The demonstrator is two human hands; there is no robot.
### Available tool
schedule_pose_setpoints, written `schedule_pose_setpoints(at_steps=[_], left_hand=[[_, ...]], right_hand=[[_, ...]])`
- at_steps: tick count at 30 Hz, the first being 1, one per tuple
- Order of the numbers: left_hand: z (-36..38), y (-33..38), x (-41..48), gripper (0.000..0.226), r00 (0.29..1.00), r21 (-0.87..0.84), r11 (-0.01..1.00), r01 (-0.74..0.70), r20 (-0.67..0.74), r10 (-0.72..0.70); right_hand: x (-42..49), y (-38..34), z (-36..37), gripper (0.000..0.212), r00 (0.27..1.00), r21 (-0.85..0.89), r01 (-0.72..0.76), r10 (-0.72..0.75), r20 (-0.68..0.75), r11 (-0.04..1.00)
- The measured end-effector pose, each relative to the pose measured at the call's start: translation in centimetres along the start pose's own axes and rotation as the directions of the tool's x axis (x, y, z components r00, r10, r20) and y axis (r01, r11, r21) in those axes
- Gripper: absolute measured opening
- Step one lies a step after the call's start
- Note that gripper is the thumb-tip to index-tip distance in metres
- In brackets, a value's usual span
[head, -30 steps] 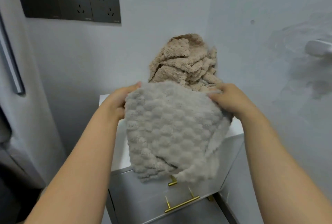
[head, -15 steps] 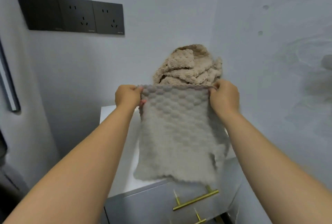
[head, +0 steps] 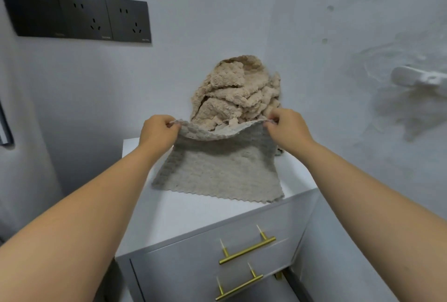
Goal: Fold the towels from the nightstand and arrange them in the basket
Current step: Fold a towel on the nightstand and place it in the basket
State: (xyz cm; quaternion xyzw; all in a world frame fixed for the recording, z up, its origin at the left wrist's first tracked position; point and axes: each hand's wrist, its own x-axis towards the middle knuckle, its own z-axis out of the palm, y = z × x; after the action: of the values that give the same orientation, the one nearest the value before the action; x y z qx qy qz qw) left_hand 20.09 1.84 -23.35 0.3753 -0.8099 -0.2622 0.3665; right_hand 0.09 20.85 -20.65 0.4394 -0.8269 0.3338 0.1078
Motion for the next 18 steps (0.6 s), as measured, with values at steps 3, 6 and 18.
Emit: schedule_pose_setpoints(at_steps=[3,6,18], left_hand=[[-1.2,-1.6,-0.7,0.022,0.997,-0.089,0.996,0.023,0.069,-0.017],[-1.4,-3.1,-1.8,0.020,0.984,-0.075,0.992,0.099,0.154,-0.086],[5.8,1.0,-7.2,0.040,0.941,0.319,0.928,-0.192,0.330,0.081]], right_hand=[[-2.6,-0.3,-1.0,0.022,0.990,0.110,-0.047,0.031,0.138,0.993],[-4.8,-0.1,-1.2,0.015,0.940,0.166,-0.085,0.024,0.341,0.983],[-7.6,1.8,0.5,0.023,0.873,0.104,-0.156,0.088,0.480,0.982]])
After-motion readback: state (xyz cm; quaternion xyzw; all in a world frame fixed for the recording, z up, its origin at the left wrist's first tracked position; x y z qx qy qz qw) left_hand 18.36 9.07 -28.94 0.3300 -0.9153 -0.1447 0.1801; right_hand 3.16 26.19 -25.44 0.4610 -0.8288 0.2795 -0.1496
